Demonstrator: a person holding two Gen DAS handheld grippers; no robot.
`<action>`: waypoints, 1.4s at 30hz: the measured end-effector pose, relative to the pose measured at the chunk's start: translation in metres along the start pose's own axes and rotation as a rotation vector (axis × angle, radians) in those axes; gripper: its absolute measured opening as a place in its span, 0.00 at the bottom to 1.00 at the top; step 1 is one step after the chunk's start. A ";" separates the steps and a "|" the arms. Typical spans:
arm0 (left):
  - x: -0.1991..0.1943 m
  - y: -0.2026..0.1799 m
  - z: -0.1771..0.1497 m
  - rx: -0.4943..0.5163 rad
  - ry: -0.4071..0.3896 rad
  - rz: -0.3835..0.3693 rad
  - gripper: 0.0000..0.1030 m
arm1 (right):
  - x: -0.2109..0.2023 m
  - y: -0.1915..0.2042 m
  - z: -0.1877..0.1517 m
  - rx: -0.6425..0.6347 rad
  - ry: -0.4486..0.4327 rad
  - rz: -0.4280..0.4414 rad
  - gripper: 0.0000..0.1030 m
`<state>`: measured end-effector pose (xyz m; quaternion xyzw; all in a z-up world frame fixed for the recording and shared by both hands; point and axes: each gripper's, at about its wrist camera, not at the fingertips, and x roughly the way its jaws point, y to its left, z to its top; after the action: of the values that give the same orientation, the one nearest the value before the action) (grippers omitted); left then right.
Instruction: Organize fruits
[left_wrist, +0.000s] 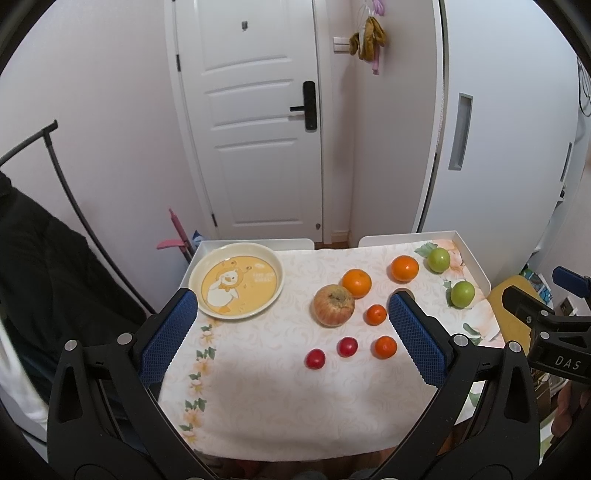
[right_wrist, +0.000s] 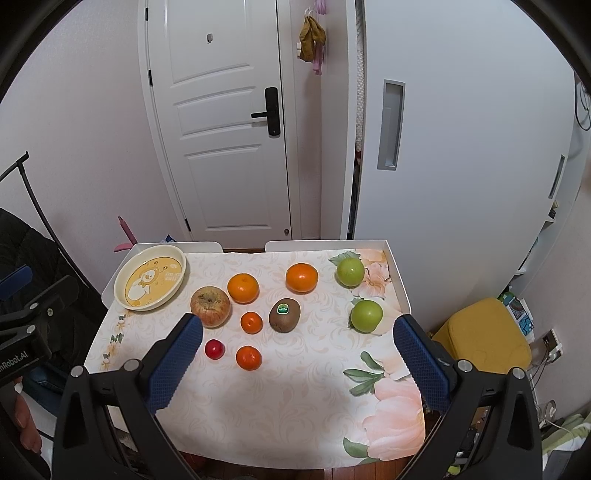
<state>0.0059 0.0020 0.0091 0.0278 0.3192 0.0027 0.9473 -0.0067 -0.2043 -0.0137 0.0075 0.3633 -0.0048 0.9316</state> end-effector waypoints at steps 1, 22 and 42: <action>0.000 -0.001 0.000 0.000 0.000 -0.002 1.00 | 0.000 0.000 0.001 0.000 0.001 0.000 1.00; -0.001 -0.005 0.005 0.011 -0.011 -0.008 1.00 | 0.000 -0.001 0.001 0.006 -0.015 -0.005 1.00; 0.037 -0.017 -0.024 -0.022 0.069 0.038 1.00 | 0.032 -0.026 -0.017 -0.008 0.049 0.047 1.00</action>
<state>0.0207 -0.0125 -0.0333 0.0233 0.3511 0.0250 0.9357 0.0054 -0.2297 -0.0480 0.0124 0.3858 0.0188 0.9223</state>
